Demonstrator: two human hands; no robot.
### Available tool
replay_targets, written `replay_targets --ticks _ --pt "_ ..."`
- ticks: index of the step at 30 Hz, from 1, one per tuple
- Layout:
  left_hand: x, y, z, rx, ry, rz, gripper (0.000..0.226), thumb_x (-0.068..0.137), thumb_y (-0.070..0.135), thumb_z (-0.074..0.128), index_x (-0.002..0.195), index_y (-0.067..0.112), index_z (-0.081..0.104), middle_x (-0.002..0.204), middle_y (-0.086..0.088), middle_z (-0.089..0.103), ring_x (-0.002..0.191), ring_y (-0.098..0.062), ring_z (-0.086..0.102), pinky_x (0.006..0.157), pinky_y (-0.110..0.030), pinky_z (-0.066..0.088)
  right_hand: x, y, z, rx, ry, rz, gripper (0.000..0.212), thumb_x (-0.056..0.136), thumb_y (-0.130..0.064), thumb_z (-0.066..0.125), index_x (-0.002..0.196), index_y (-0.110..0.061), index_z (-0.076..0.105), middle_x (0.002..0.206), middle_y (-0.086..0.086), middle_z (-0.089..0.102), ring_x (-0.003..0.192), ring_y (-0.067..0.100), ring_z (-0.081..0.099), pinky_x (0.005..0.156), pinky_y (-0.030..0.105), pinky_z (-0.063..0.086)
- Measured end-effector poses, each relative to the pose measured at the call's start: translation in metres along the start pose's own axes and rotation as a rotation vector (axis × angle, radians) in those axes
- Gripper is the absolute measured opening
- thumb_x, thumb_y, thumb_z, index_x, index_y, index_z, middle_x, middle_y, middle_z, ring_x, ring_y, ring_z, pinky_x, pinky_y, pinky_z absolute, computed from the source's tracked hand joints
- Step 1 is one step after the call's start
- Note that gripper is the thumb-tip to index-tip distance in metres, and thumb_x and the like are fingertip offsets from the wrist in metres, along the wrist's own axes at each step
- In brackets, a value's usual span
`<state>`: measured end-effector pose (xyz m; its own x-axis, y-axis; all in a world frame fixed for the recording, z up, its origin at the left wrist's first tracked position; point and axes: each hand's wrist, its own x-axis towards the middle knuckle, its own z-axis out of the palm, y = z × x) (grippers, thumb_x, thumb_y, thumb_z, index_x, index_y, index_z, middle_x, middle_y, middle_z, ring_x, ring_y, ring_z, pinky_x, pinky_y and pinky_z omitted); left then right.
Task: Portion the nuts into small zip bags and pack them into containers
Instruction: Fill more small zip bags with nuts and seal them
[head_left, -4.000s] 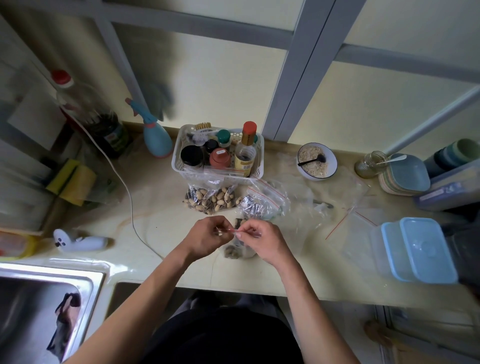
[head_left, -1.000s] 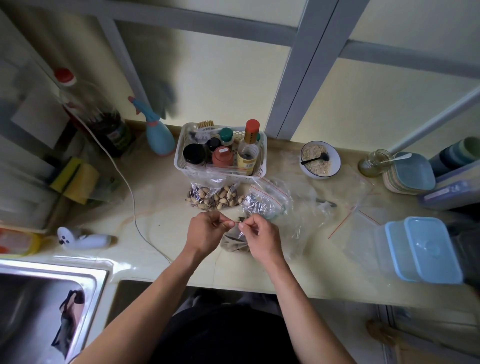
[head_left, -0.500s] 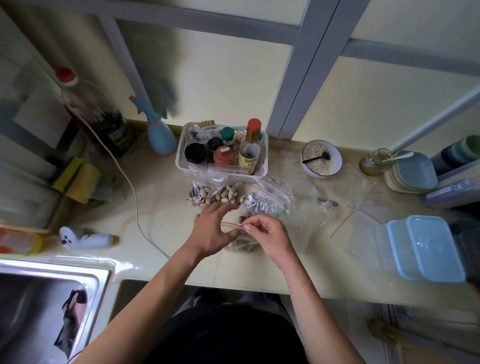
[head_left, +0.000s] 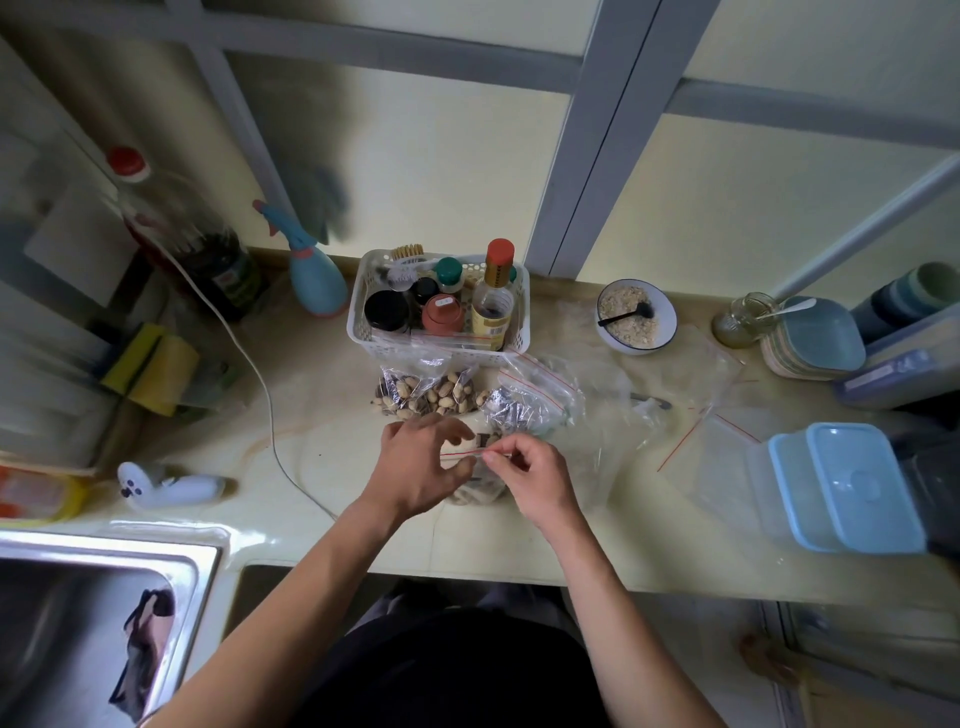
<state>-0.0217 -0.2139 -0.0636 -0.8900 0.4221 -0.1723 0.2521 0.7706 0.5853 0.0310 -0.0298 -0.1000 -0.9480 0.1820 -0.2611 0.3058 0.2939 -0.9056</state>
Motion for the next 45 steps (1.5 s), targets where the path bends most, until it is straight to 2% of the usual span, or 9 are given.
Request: replay_targets --ticks 7,11,14,16,23,27,34,39,45 --pt "0.006 0.007 -0.002 -0.101 0.093 -0.027 0.007 0.081 0.032 0.075 0.077 0.027 0.073 0.075 0.013 0.071 0.068 -0.005 0.061 0.067 -0.028 0.047 0.002 -0.006 0.004 0.119 -0.012 0.010 0.005 0.085 -0.017 0.080 0.087 -0.021 0.079 0.088 -0.002 0.077 0.086 0.017 0.073 0.084 0.039 0.057" --pt "0.007 0.006 0.000 -0.099 0.074 -0.063 0.017 0.082 0.040 0.061 0.082 0.025 0.070 0.082 0.010 0.071 0.076 -0.015 0.064 0.072 -0.036 0.053 -0.002 -0.005 0.004 0.351 0.042 0.106 0.003 0.092 -0.009 0.073 0.093 -0.010 0.076 0.093 0.010 0.077 0.084 0.015 0.069 0.081 0.029 0.055" --pt "0.005 0.002 0.002 -0.094 0.033 -0.024 0.028 0.081 0.048 0.051 0.085 0.026 0.067 0.084 0.012 0.067 0.080 -0.012 0.062 0.077 -0.037 0.052 -0.002 -0.001 0.001 0.348 0.023 0.113 0.011 0.095 -0.013 0.070 0.092 -0.003 0.072 0.094 0.017 0.076 0.084 0.018 0.068 0.081 0.034 0.054" --pt "0.004 0.001 0.004 -0.112 0.015 0.009 0.033 0.081 0.052 0.050 0.089 0.025 0.068 0.086 0.013 0.066 0.081 -0.010 0.060 0.078 -0.036 0.052 -0.002 -0.001 0.001 0.334 0.010 0.108 0.010 0.096 -0.012 0.068 0.091 -0.004 0.071 0.091 0.010 0.076 0.082 0.015 0.067 0.078 0.029 0.054" --pt "0.008 0.001 0.007 -0.223 0.023 0.021 0.009 0.083 0.028 0.073 0.079 0.020 0.072 0.078 0.010 0.067 0.071 -0.008 0.059 0.068 -0.031 0.050 0.000 -0.003 0.010 0.249 -0.001 0.120 0.016 0.093 -0.031 0.061 0.088 -0.017 0.068 0.086 0.005 0.072 0.080 0.012 0.064 0.081 0.033 0.052" --pt "0.011 0.002 0.006 -0.261 -0.006 0.019 0.010 0.080 0.014 0.078 0.076 0.019 0.071 0.073 0.012 0.065 0.066 0.000 0.056 0.066 -0.027 0.047 -0.002 -0.006 0.017 0.252 0.022 0.121 0.019 0.102 -0.015 0.058 0.083 -0.017 0.061 0.079 -0.005 0.063 0.075 0.007 0.056 0.078 0.027 0.046" --pt "0.012 0.000 0.004 -0.271 -0.022 -0.007 0.009 0.087 0.026 0.076 0.079 0.024 0.072 0.072 0.016 0.066 0.070 0.001 0.059 0.062 -0.011 0.039 0.001 -0.013 0.010 0.301 -0.001 0.073 0.014 0.090 -0.023 0.072 0.095 -0.012 0.065 0.087 0.000 0.066 0.081 0.010 0.060 0.076 0.020 0.047" --pt "0.010 -0.009 -0.004 -0.229 -0.078 -0.051 0.005 0.088 0.026 0.073 0.084 0.025 0.074 0.078 0.016 0.069 0.072 0.006 0.058 0.062 -0.016 0.039 0.005 -0.012 0.012 0.115 0.053 0.053 0.007 0.092 -0.015 0.072 0.087 -0.020 0.070 0.081 -0.002 0.072 0.071 0.014 0.066 0.072 0.029 0.053" --pt "0.009 -0.017 -0.010 -0.210 0.020 -0.094 0.015 0.084 0.023 0.077 0.074 0.030 0.069 0.071 0.017 0.064 0.072 0.006 0.056 0.060 -0.013 0.036 0.003 -0.013 0.008 0.202 0.067 0.089 0.005 0.094 -0.015 0.068 0.091 -0.014 0.064 0.076 -0.005 0.066 0.070 0.010 0.062 0.074 0.031 0.050"
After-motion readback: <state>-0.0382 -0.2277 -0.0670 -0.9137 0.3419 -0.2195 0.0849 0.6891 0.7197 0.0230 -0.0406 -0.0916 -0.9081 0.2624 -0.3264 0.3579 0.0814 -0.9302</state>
